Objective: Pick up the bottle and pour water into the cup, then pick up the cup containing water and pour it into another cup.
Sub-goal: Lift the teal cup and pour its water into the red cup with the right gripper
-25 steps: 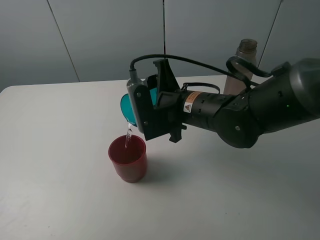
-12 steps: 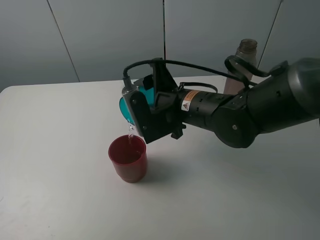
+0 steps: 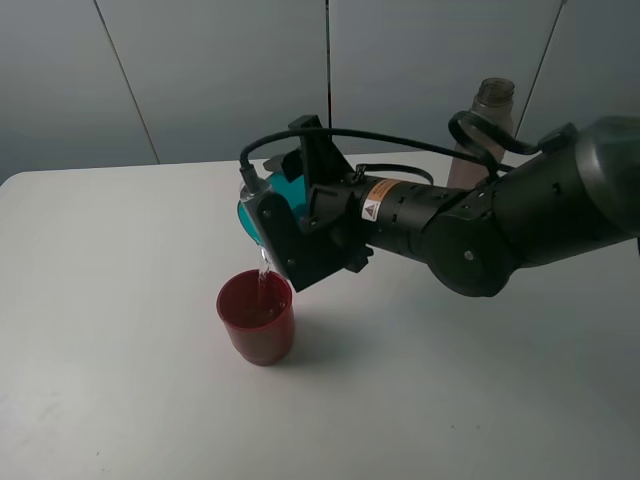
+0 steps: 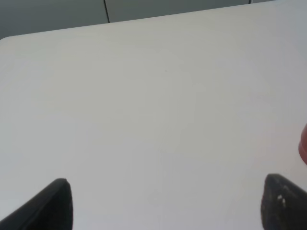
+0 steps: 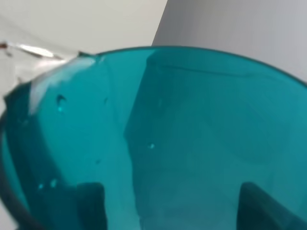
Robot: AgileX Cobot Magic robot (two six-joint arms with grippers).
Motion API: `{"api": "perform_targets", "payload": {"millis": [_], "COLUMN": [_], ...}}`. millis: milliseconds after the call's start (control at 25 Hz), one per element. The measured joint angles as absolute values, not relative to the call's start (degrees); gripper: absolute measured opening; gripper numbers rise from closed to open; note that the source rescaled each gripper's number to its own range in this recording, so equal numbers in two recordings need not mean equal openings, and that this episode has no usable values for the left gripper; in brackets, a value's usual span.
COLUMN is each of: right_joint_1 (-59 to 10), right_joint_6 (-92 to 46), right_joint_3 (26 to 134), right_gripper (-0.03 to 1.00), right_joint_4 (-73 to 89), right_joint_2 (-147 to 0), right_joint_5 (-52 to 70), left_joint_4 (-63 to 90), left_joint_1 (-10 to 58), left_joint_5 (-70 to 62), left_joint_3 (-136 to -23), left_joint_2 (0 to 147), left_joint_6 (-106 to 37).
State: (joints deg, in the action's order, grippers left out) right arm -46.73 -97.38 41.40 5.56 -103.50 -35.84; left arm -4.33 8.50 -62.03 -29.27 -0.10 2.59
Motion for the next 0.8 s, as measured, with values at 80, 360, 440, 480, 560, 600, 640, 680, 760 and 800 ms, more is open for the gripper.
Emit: {"api": "perform_targets", "payload": {"millis": [80,360,440,480,560,600,640,680,760,800], "right_joint_1": [-46.93,-48.45,-48.45,-48.45,-48.6,-48.72,-48.73,-49.01,-49.37,-49.51], "right_joint_6": [-98.63,-103.7,-104.91,-105.67,-107.32,-108.16,-108.85,-109.41,-109.95,-110.08], "right_joint_3": [41.4,41.4,41.4,41.4,41.4,41.4,41.4,41.4,41.4,41.4], "right_gripper": [0.02,0.02,0.02,0.02,0.02,0.02,0.02,0.02,0.02,0.02], "right_joint_4": [5.68,6.85,6.85,6.85,6.85,6.85,6.85,6.85,6.85,6.85], "right_joint_2": [-103.5,-103.5,-103.5,-103.5,-103.5,-103.5,-103.5,-103.5,-103.5,-103.5], "right_joint_5": [-36.23,-36.44,-36.44,-36.44,-36.44,-36.44,-36.44,-36.44,-36.44,-36.44], "left_joint_4": [-4.33,-4.33,-4.33,-4.33,-4.33,-4.33,-4.33,-4.33,-4.33,-4.33], "left_joint_1": [8.5,8.5,8.5,8.5,8.5,8.5,8.5,8.5,8.5,8.5], "left_joint_5": [-62.03,-62.03,-62.03,-62.03,-62.03,-62.03,-62.03,-62.03,-62.03,-62.03], "left_joint_3": [-29.27,-29.27,-29.27,-29.27,-29.27,-29.27,-29.27,-29.27,-29.27,-29.27], "left_joint_2": [-0.1,-0.1,-0.1,-0.1,-0.1,-0.1,-0.1,-0.1,-0.1,-0.1], "left_joint_6": [2.59,2.59,2.59,2.59,2.59,2.59,2.59,2.59,2.59,2.59]}}
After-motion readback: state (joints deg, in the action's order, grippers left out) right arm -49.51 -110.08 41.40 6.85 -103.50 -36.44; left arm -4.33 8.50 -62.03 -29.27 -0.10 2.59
